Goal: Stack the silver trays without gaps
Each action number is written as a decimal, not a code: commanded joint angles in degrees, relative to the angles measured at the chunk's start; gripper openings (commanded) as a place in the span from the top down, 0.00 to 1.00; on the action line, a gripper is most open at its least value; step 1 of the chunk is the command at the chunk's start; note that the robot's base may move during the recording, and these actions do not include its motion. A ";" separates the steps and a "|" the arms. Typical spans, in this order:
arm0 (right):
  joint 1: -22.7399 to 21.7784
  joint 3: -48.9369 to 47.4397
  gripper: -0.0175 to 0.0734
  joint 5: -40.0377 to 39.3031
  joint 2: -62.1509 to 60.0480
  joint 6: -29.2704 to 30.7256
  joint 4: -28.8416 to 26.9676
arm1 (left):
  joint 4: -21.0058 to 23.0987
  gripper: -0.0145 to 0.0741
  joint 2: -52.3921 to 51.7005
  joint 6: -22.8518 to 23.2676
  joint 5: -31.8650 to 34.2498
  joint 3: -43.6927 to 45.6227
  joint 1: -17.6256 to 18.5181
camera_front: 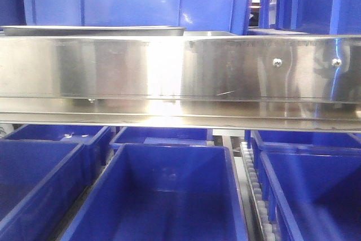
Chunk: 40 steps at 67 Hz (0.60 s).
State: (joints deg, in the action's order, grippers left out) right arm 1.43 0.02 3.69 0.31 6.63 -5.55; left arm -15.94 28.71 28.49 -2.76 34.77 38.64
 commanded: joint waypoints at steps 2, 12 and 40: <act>-0.30 -0.02 0.83 -0.66 -0.31 0.04 0.53 | -0.22 0.83 -0.37 0.20 0.71 0.13 0.33; -0.30 -0.02 0.83 -0.66 -0.31 0.04 0.53 | -0.22 0.83 -0.37 0.20 0.71 0.13 0.33; -0.30 -0.02 0.83 -0.66 -0.31 0.04 0.53 | -4.30 0.83 -1.25 0.04 -1.32 0.13 -0.24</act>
State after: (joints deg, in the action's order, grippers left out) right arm 1.43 0.02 3.79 0.19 6.63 -5.55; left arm -17.91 28.47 28.49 -3.23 34.77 38.64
